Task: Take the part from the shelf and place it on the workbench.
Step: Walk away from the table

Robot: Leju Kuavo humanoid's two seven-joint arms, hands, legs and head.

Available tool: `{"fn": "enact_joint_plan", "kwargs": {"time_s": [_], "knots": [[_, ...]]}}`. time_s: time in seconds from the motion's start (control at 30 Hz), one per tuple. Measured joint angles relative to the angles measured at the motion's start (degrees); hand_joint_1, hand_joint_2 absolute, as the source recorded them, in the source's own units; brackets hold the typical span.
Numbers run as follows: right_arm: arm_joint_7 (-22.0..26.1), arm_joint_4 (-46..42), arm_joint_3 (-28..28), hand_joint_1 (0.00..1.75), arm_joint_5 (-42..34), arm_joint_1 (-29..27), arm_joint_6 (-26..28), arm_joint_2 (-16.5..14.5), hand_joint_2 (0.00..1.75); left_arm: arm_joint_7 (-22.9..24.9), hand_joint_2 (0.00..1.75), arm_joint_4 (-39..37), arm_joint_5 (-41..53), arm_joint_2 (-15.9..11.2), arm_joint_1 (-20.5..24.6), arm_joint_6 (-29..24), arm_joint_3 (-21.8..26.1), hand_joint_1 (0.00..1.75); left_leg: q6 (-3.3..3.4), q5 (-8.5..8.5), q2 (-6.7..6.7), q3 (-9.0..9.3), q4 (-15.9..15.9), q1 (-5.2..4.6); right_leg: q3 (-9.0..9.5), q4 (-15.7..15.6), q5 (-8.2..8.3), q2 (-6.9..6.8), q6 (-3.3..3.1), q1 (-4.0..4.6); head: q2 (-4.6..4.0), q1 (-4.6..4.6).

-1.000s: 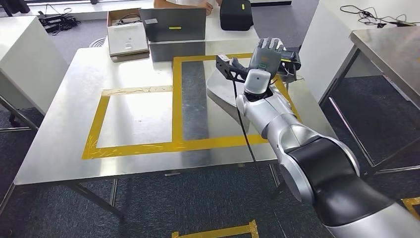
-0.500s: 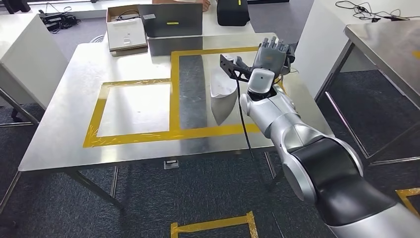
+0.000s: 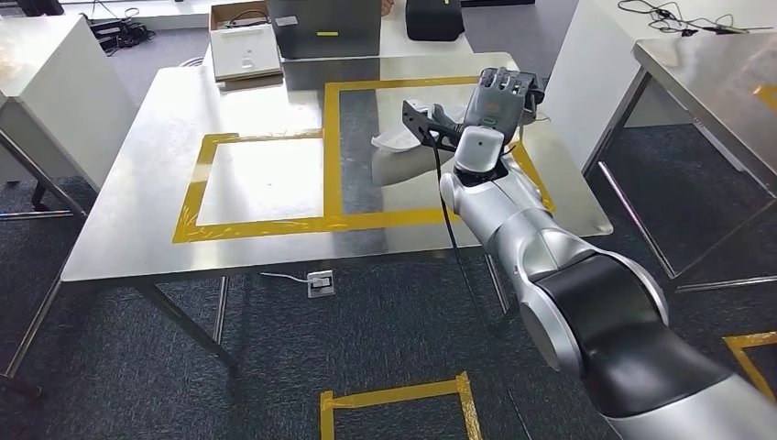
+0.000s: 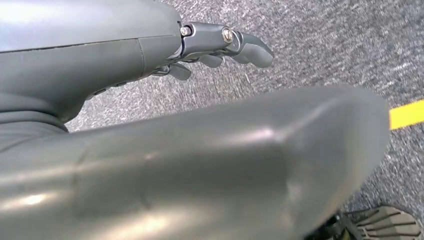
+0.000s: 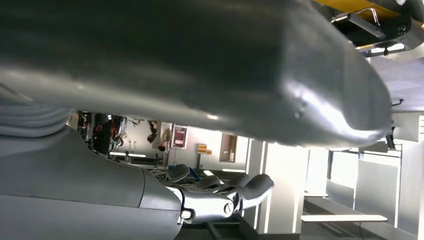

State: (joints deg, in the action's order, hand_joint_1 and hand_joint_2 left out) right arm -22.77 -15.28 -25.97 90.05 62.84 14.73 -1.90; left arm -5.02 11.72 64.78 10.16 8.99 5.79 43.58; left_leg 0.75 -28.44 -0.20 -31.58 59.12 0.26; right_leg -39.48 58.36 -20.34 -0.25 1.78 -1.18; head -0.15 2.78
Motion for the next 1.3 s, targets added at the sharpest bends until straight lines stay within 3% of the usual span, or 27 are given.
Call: {"fn": "enact_joint_plan", "kwargs": {"time_s": [0.07, 0.13, 0.17, 0.2, 0.23, 0.3, 0.37, 0.4, 0.47, 0.53, 0.63, 0.67, 0.7, 0.73, 0.8, 0.87, 0.93, 1.0, 1.03, 1.1, 1.17, 1.2, 1.23, 1.27, 1.3], "knots": [[-0.01, 0.02, 0.00, 0.00, -0.01, 0.02, -0.01, 0.20, 0.00, -0.02, 0.00, 0.02, 0.00, 0.03, 0.06, 0.00, 0.00, 0.00, 0.83, 1.37, 0.15, -1.04, -0.17, 0.17, -1.61, 3.77, -3.95, 0.06, 0.46, -0.08, 0.00, 0.12], [-0.01, 0.02, 0.00, 0.00, -0.02, -0.06, -0.02, 0.25, 0.00, -0.03, 0.00, 0.01, 0.00, 0.04, 0.00, 0.00, 0.00, 0.00, 1.20, 2.58, 0.20, -2.62, -0.09, 0.05, -3.84, 11.46, -9.48, 0.10, 0.71, 0.01, 0.00, 0.26], [0.00, 0.03, 0.00, 0.00, -0.02, -0.17, -0.02, 0.25, 0.00, -0.03, 0.00, 0.00, 0.00, 0.04, -0.04, 0.00, 0.00, 0.00, 1.24, 3.14, 0.22, -3.42, -0.03, -0.03, -4.41, 14.76, -11.03, 0.11, 0.73, 0.07, 0.00, 0.27], [0.00, 0.03, 0.00, 0.00, -0.02, -0.31, -0.02, 0.25, 0.00, -0.03, 0.00, -0.01, 0.00, 0.04, -0.05, 0.00, 0.00, 0.00, 1.26, 3.67, 0.23, -4.19, 0.03, -0.10, -4.13, 16.41, -11.38, 0.11, 0.65, 0.14, 0.00, 0.26], [0.00, 0.03, 0.00, 0.00, -0.02, -0.42, -0.02, 0.25, 0.00, -0.03, 0.00, -0.01, 0.00, 0.04, -0.05, 0.00, 0.00, 0.00, 1.24, 4.18, 0.24, -4.91, 0.10, -0.16, -2.80, 15.92, -10.70, 0.11, 0.47, 0.23, 0.00, 0.26], [0.00, 0.02, 0.00, 0.00, -0.02, -0.38, 0.01, 0.25, 0.00, -0.03, 0.00, -0.01, 0.00, 0.08, -0.03, 0.00, 0.00, 0.00, 1.09, 5.14, 0.23, -6.10, 0.23, -0.26, 2.63, 9.32, -8.79, 0.10, -0.22, 0.52, 0.00, 0.26], [0.01, -0.01, 0.00, 0.00, -0.02, -0.13, 0.07, 0.21, 0.00, -0.07, 0.00, 0.01, 0.00, 0.15, -0.01, 0.00, 0.00, 0.00, 0.59, 6.02, 0.21, -6.76, 0.22, -0.34, 7.26, 2.54, -8.44, 0.08, -0.94, 1.01, 0.00, 0.29], [0.01, -0.03, 0.00, 0.00, -0.02, 0.02, 0.09, 0.21, 0.00, -0.09, 0.00, 0.01, 0.00, 0.20, -0.01, 0.00, 0.00, 0.00, 0.24, 6.43, 0.21, -6.86, 0.14, -0.31, 8.19, 0.86, -8.73, 0.10, -1.26, 1.24, 0.00, 0.37], [0.00, -0.04, 0.00, 0.00, -0.02, 0.17, 0.11, 0.21, 0.00, -0.11, 0.00, 0.01, 0.00, 0.27, -0.04, 0.00, 0.00, 0.00, -0.55, 7.15, 0.21, -6.89, -0.26, -0.24, 8.10, 0.16, -8.09, 0.16, -1.90, 1.38, 0.00, 0.55], [0.01, -0.04, 0.00, 0.00, -0.01, 0.23, 0.11, 0.12, 0.00, -0.10, 0.00, -0.01, 0.00, 0.30, -0.08, 0.00, 0.00, 0.00, -1.30, 5.90, 0.13, -7.59, 0.58, -0.18, 7.67, -0.55, -6.93, 0.08, -2.66, 1.08, 0.00, 0.44], [-0.01, -0.03, 0.00, 0.00, 0.00, 0.15, 0.11, 0.04, 0.00, -0.16, 0.00, -0.01, 0.00, 0.23, -0.10, 0.00, 0.00, 0.00, -2.39, -1.38, 0.07, -10.22, 9.03, 0.14, 6.05, -0.98, -5.04, 0.04, -3.32, 0.77, 0.00, 0.17], [-0.01, -0.03, 0.00, 0.00, 0.00, 0.05, 0.11, 0.04, 0.00, -0.18, 0.00, -0.01, 0.00, 0.20, -0.10, 0.00, 0.00, 0.00, -2.68, -3.08, 0.08, -10.92, 12.40, 0.26, 5.35, -0.92, -4.52, 0.04, -3.28, 0.76, 0.00, 0.16], [0.00, -0.02, 0.00, 0.00, 0.00, -0.08, 0.11, 0.04, 0.00, -0.18, 0.00, -0.01, 0.00, 0.15, -0.10, 0.00, 0.00, 0.00, -2.90, -3.60, 0.08, -10.96, 14.50, 0.37, 4.63, -0.83, -4.04, 0.05, -3.20, 0.73, 0.00, 0.17], [-0.01, -0.02, 0.00, 0.00, -0.01, -0.21, 0.10, 0.04, 0.00, -0.17, 0.00, 0.00, 0.00, 0.11, -0.09, 0.00, 0.00, 0.00, -3.06, -3.07, 0.09, -10.11, 14.77, 0.47, 3.90, -0.69, -3.57, 0.05, -3.06, 0.67, 0.00, 0.16], [-0.01, -0.02, 0.00, 0.00, -0.02, -0.33, 0.10, 0.04, 0.00, -0.14, 0.00, 0.02, 0.00, 0.02, -0.06, 0.00, 0.00, 0.00, -3.20, -0.83, 0.09, -5.50, 9.47, 0.65, 2.55, -0.25, -2.77, 0.05, -2.59, 0.48, 0.00, 0.16], [-0.02, -0.03, 0.00, 0.00, -0.02, -0.29, 0.11, 0.07, 0.00, -0.12, 0.00, 0.03, 0.00, -0.02, 0.00, 0.00, 0.00, 0.00, -2.67, -0.43, -0.07, -0.80, 2.80, 0.49, 1.59, 0.25, -2.13, 0.04, -1.89, 0.41, 0.00, 0.19], [-0.03, -0.04, 0.00, 0.00, -0.01, -0.24, 0.11, 0.09, 0.00, -0.10, 0.00, 0.02, 0.01, -0.04, 0.00, 0.00, -0.01, 0.00, -1.67, -0.86, -0.27, 0.36, 0.69, 0.16, 1.21, 0.43, -1.42, 0.05, -1.14, 0.45, 0.00, 0.21], [-0.02, -0.03, 0.00, 0.00, 0.01, -0.28, 0.11, 0.10, 0.00, -0.07, 0.00, 0.02, 0.02, -0.08, -0.04, 0.00, -0.01, 0.00, -0.65, -0.22, -0.27, -0.14, 0.62, 0.09, 1.09, 0.30, -0.81, 0.07, -0.41, 0.30, 0.00, 0.18], [-0.02, -0.03, 0.00, 0.00, 0.00, -0.30, 0.11, 0.12, 0.00, -0.04, 0.00, 0.02, 0.01, -0.08, -0.03, 0.00, -0.01, 0.00, -0.17, 0.24, -0.20, -0.37, 0.51, 0.12, 0.76, 0.73, -1.28, 0.09, -0.09, 0.22, 0.00, 0.20], [-0.02, -0.02, 0.00, 0.00, 0.00, -0.26, 0.11, 0.16, 0.00, -0.01, 0.00, 0.01, 0.02, -0.06, -0.02, 0.00, 0.00, 0.00, 0.64, 1.34, -0.07, -1.32, 0.27, 0.28, -1.16, 5.09, -4.82, 0.12, 0.35, 0.13, 0.00, 0.32], [-0.02, 0.00, 0.00, 0.00, -0.01, -0.33, 0.10, 0.17, 0.00, 0.01, 0.00, 0.00, 0.02, -0.05, -0.05, 0.00, 0.00, 0.00, 0.97, 2.35, -0.03, -2.66, 0.30, 0.20, -3.86, 12.66, -9.55, 0.15, 0.50, 0.20, 0.00, 0.44], [-0.02, 0.02, 0.00, 0.00, -0.01, -0.48, 0.09, 0.18, 0.00, 0.01, 0.00, -0.01, 0.01, -0.04, -0.08, 0.00, 0.00, 0.00, 0.99, 2.83, -0.01, -3.32, 0.32, 0.14, -4.46, 15.33, -10.86, 0.16, 0.45, 0.24, 0.00, 0.45], [-0.02, 0.03, 0.00, 0.00, -0.02, -0.64, 0.07, 0.18, 0.00, 0.01, 0.00, -0.01, 0.01, -0.05, -0.10, 0.00, 0.00, 0.00, 1.01, 3.30, -0.01, -3.95, 0.34, 0.08, -3.97, 16.04, -11.20, 0.16, 0.29, 0.30, 0.00, 0.45], [-0.01, 0.03, 0.00, 0.00, -0.02, -0.75, 0.05, 0.18, 0.00, 0.01, 0.00, -0.01, 0.00, -0.05, -0.11, 0.00, 0.00, 0.00, 0.99, 3.76, -0.01, -4.50, 0.35, 0.01, -2.30, 14.48, -10.62, 0.16, 0.03, 0.40, 0.00, 0.45], [-0.01, 0.03, 0.00, 0.00, -0.02, -0.76, 0.03, 0.18, 0.00, 0.00, 0.00, -0.01, 0.00, -0.05, -0.12, 0.00, 0.00, 0.00, 0.92, 4.18, -0.02, -4.96, 0.36, -0.05, 0.41, 11.02, -9.50, 0.16, -0.35, 0.55, 0.00, 0.46]]}}
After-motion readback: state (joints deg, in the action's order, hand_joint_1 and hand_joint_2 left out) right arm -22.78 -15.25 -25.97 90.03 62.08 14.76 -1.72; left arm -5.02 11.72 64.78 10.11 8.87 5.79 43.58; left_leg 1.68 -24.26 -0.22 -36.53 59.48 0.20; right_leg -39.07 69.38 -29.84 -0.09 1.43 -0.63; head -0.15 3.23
